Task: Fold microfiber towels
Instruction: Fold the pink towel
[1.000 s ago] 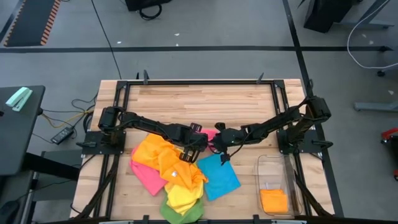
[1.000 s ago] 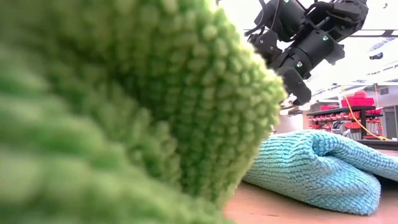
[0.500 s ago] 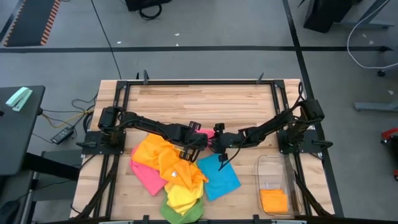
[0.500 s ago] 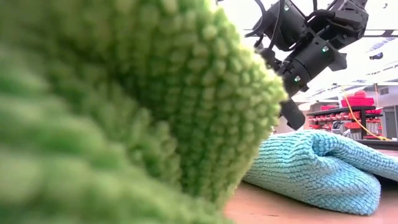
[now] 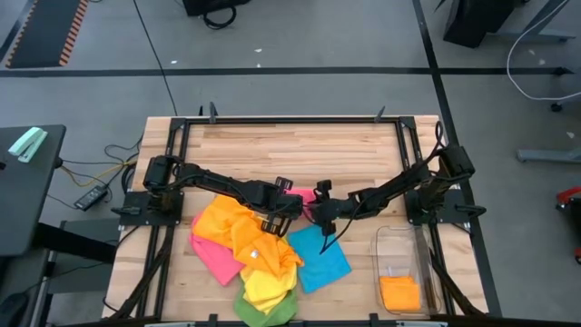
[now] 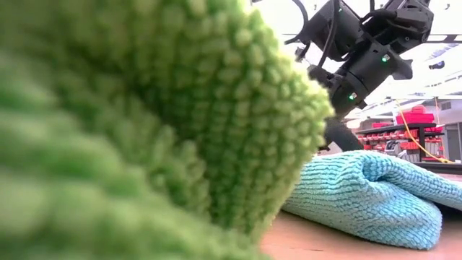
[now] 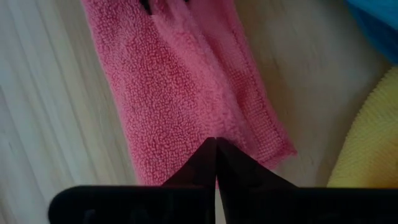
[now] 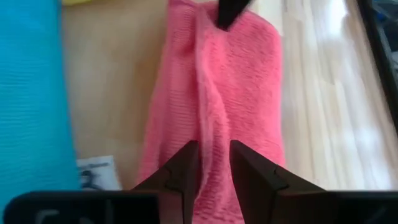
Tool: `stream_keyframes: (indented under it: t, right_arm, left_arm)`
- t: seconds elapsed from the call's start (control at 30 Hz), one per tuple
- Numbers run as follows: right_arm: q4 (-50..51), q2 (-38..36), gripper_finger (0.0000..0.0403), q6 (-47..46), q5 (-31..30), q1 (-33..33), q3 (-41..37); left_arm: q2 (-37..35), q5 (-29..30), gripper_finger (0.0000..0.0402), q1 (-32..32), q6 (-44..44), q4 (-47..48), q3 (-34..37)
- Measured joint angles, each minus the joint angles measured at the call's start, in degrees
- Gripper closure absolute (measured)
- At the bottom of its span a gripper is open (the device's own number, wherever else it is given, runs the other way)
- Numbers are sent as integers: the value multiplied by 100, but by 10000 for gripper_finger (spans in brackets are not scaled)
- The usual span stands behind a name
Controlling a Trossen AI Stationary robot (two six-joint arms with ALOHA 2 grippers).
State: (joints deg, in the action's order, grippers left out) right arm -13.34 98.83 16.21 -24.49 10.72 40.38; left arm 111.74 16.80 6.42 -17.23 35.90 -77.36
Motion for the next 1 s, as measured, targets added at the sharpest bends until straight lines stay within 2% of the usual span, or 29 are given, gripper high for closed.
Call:
stream_keyframes:
  t: [0.2,0.53,0.83,1.0]
  right_arm:
    - [98,0,311,-49,41,18,0]
    - [214,0,392,-154,183,30,1]
    - [1228,-37,400,-129,30,184,501]
    - [1646,-37,400,-151,-9,308,704]
  left_arm:
    - [0,-2,384,0,11,2,0]
    - [-25,-1,379,8,14,71,-2]
    - [-289,-26,382,24,348,211,-11]
    - [-192,-410,368,26,430,150,-11]
